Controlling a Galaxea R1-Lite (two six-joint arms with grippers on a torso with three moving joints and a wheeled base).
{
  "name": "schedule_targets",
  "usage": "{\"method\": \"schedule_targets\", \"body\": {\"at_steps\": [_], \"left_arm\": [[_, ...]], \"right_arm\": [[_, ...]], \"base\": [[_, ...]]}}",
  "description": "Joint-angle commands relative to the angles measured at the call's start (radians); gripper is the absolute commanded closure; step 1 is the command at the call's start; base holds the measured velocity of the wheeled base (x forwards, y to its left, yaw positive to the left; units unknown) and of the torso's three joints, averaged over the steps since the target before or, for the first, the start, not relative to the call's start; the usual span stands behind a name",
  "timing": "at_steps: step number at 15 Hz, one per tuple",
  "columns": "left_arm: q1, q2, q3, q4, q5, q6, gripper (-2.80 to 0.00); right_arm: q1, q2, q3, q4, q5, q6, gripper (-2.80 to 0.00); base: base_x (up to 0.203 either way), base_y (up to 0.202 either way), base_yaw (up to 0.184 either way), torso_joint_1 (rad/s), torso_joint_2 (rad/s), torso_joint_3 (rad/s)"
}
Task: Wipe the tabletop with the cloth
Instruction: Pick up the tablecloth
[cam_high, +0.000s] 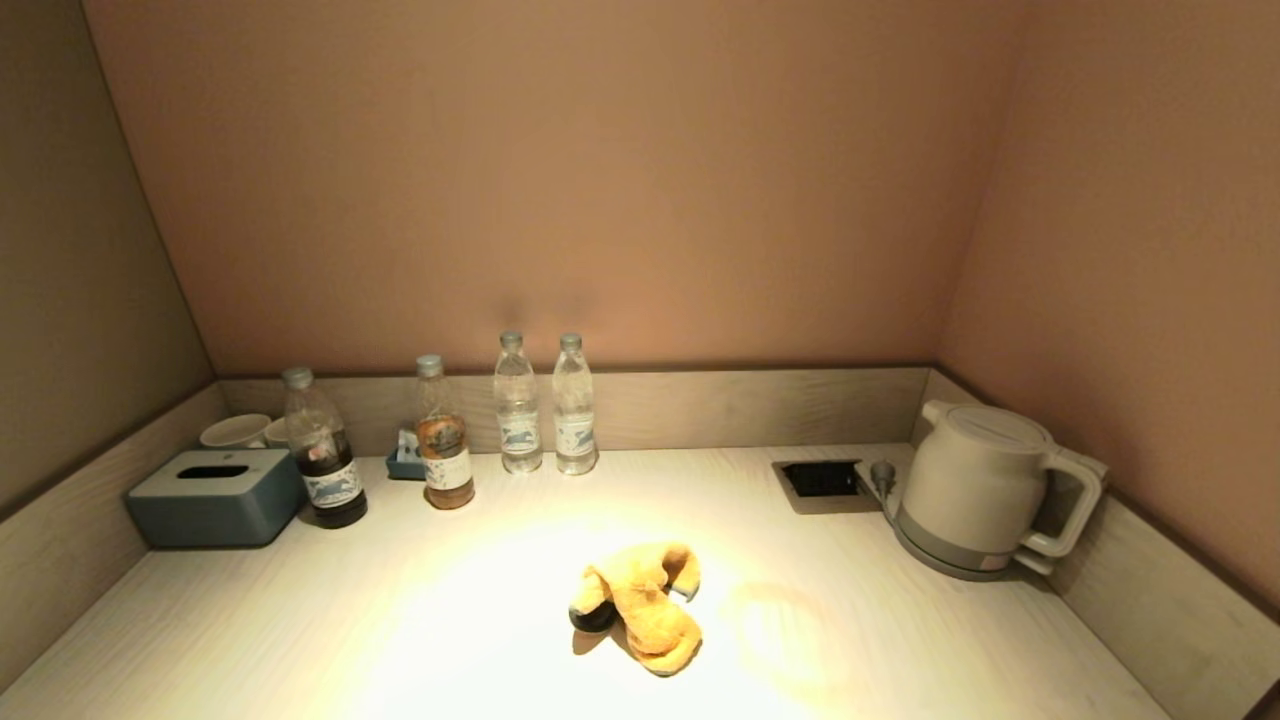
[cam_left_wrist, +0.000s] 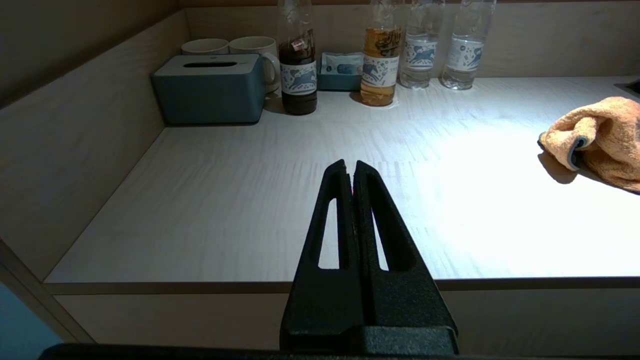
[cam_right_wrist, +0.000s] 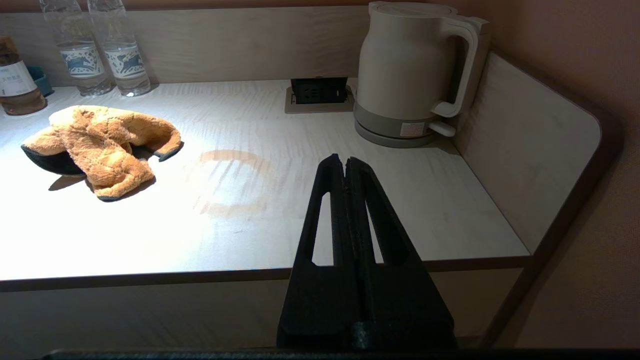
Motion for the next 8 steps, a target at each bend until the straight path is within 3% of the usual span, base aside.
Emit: {"method": "schedule_targets", "body": {"at_steps": [1,8], "left_arm": [[0.0,0.002,0.0,-0.001,0.0,-0.001,0.0],[0.0,0.002,0.0,-0.005,0.006,-0.037,0.0]], "right_arm": [[0.0,0.0,0.0,0.0,0.0,0.0,0.0],[0.0,0.0,0.0,0.0,0.0,0.0,0.0]], "base": [[0.0,0.0,0.0,0.0,0.0,0.0],[0.0,0.0,0.0,0.0,0.0,0.0]]}}
